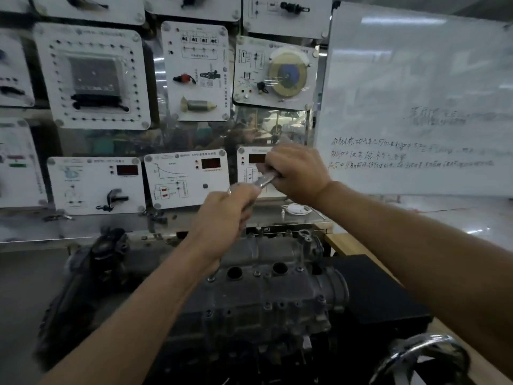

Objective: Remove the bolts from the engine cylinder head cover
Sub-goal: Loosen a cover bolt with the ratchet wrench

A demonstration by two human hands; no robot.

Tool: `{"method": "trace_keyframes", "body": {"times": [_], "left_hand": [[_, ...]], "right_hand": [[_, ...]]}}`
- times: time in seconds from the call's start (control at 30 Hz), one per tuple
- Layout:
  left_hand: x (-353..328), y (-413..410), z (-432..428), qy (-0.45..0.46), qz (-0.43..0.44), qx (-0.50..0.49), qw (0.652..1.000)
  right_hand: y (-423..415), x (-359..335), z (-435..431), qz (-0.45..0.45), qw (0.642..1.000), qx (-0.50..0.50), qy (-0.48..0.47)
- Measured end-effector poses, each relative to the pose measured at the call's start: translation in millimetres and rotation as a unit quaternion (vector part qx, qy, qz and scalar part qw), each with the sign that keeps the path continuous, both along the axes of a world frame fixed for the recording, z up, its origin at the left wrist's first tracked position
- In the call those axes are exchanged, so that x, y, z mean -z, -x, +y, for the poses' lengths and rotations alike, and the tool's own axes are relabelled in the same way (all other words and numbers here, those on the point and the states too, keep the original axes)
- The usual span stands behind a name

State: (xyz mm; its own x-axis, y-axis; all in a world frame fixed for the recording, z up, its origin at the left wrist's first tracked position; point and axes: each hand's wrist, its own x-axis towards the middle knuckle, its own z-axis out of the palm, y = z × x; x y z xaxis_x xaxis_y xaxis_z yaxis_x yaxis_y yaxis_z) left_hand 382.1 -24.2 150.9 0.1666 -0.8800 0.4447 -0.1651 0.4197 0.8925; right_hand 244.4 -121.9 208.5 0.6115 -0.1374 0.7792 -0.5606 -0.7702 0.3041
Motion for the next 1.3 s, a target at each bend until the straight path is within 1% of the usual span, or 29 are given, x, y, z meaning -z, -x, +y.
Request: {"method": "trace_keyframes", "body": {"times": [0.03,0.07,0.13,0.17,0.2,0.23,0.27,0.3,0.33,0.37,0.43,0.47,0.53,0.57,0.6,0.63,0.7,0.77,0.83,0.87,0.9,0.97,1.0,1.03,1.1,1.13,1.17,1.23,1.3], "left_hand": [[-3,1,0,-0.006,0.005,-0.006,1.000],[-7,-5,-2,-0.013,0.029,-0.015,0.999],[-22,-27,-4,-0.053,0.105,-0.018,0.993],[-28,-39,-6,-0.075,0.141,-0.027,0.987],[-29,-45,-8,-0.079,0.166,-0.045,0.982],[-29,-47,-9,-0.066,0.169,-0.066,0.981],[-28,-44,-12,-0.043,0.154,-0.089,0.983],[-27,-40,-15,-0.021,0.134,-0.114,0.984],[-26,-36,-16,-0.005,0.124,-0.133,0.983],[-25,-35,-14,-0.010,0.133,-0.133,0.982],[-21,-42,-4,-0.031,0.164,-0.092,0.982],[-18,-42,3,-0.033,0.140,-0.050,0.988],[-12,-31,12,-0.057,-0.014,0.055,0.997],[-11,-25,13,-0.073,-0.080,0.104,0.989],[-11,-21,12,-0.083,-0.106,0.137,0.981],[-15,-23,12,-0.084,-0.089,0.159,0.980],[-21,-38,10,-0.072,0.026,0.158,0.985],[-23,-47,4,-0.066,0.140,0.053,0.986],[-23,-34,-3,-0.050,0.167,-0.044,0.984],[-24,-24,-5,-0.040,0.166,-0.069,0.983],[-23,-18,-8,-0.036,0.161,-0.084,0.983],[-25,-20,-3,-0.043,0.173,-0.087,0.980],[-24,-26,0,-0.046,0.171,-0.054,0.983],[-24,-29,5,-0.051,0.151,-0.005,0.987],[-20,-23,14,-0.072,0.065,0.074,0.992],[-19,-16,16,-0.081,0.025,0.081,0.993],[-19,-7,16,-0.078,0.007,0.072,0.994],[-25,4,14,-0.040,0.039,0.052,0.997],[-33,11,8,0.002,0.085,0.058,0.995]], "right_hand": [[-12,5,-6,-0.012,1.000,0.006,-0.024],[-25,6,-3,-0.014,0.997,0.045,-0.060],[-42,-2,15,0.042,0.984,0.141,-0.105],[-44,-8,28,0.060,0.980,0.166,-0.091],[-44,-16,44,0.052,0.984,0.164,-0.042],[-43,-18,61,0.035,0.990,0.133,0.019],[-40,-20,84,0.015,0.995,0.094,0.042],[-36,-22,101,0.028,0.996,0.072,0.051],[-36,-25,106,0.048,0.995,0.078,0.047],[-36,-29,102,0.057,0.992,0.104,0.030],[-36,-29,63,0.032,0.988,0.154,-0.011],[-34,-29,44,0.014,0.988,0.149,-0.045],[-33,-17,11,-0.035,0.989,0.101,-0.101],[-35,-12,4,-0.062,0.989,0.071,-0.112],[-36,-9,3,-0.070,0.989,0.057,-0.117],[-37,-8,5,-0.069,0.988,0.064,-0.120],[-29,-13,22,-0.036,0.983,0.138,-0.117],[-14,-21,56,0.029,0.974,0.206,-0.093],[-2,-20,98,0.106,0.970,0.205,-0.076],[0,-18,115,0.139,0.967,0.194,-0.091],[1,-17,123,0.147,0.965,0.187,-0.109],[-3,-20,117,0.099,0.967,0.196,-0.132],[-8,-21,100,0.061,0.968,0.203,-0.138],[-13,-20,77,0.016,0.970,0.196,-0.144],[-20,-11,36,-0.071,0.975,0.128,-0.167],[-22,-5,22,-0.098,0.977,0.090,-0.169],[-21,-2,13,-0.111,0.979,0.064,-0.161],[-7,-1,8,-0.125,0.983,0.048,-0.125],[19,-7,13,-0.152,0.984,0.062,-0.062]]}}
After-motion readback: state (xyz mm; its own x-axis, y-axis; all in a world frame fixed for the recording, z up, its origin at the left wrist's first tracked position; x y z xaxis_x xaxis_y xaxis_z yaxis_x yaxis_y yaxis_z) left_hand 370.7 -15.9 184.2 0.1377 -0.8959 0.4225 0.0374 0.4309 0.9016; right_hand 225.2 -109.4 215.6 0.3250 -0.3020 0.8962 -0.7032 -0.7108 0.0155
